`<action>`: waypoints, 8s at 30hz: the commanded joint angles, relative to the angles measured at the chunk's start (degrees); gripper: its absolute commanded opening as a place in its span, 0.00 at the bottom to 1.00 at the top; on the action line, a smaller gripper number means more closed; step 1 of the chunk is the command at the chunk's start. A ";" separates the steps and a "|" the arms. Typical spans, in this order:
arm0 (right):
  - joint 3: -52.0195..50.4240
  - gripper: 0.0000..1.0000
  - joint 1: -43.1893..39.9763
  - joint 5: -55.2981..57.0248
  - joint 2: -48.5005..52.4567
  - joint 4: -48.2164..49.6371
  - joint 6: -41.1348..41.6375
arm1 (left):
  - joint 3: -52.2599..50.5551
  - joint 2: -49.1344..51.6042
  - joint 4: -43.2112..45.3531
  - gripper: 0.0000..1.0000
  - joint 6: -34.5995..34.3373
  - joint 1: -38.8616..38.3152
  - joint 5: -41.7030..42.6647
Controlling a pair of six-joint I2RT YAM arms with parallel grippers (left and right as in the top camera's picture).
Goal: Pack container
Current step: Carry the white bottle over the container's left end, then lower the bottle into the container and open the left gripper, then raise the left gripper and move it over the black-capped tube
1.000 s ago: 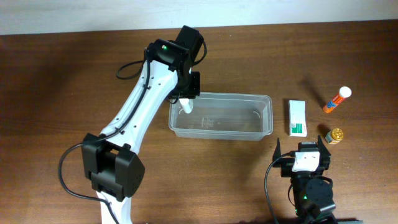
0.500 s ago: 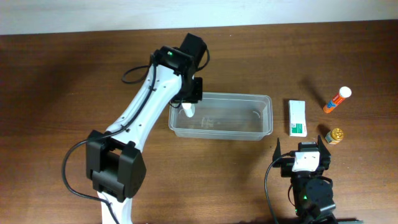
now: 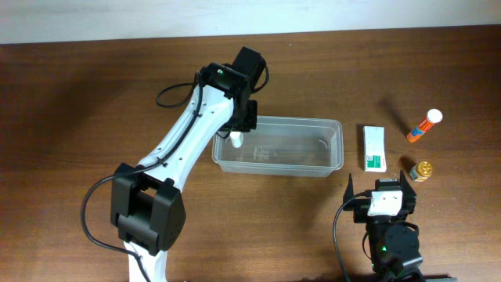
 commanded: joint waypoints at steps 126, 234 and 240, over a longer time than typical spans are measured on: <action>0.26 0.98 -0.17 -0.09 -0.11 -0.07 -0.39 | -5.25 -0.68 6.78 0.55 4.31 0.28 -0.90; 0.26 0.98 -0.17 -0.09 -0.11 -0.07 -0.39 | -7.54 -4.94 18.10 0.92 1.60 13.70 0.11; 0.26 0.98 -0.17 -0.09 -0.11 -0.07 -0.39 | -9.77 -4.94 20.37 0.91 0.74 15.34 -0.42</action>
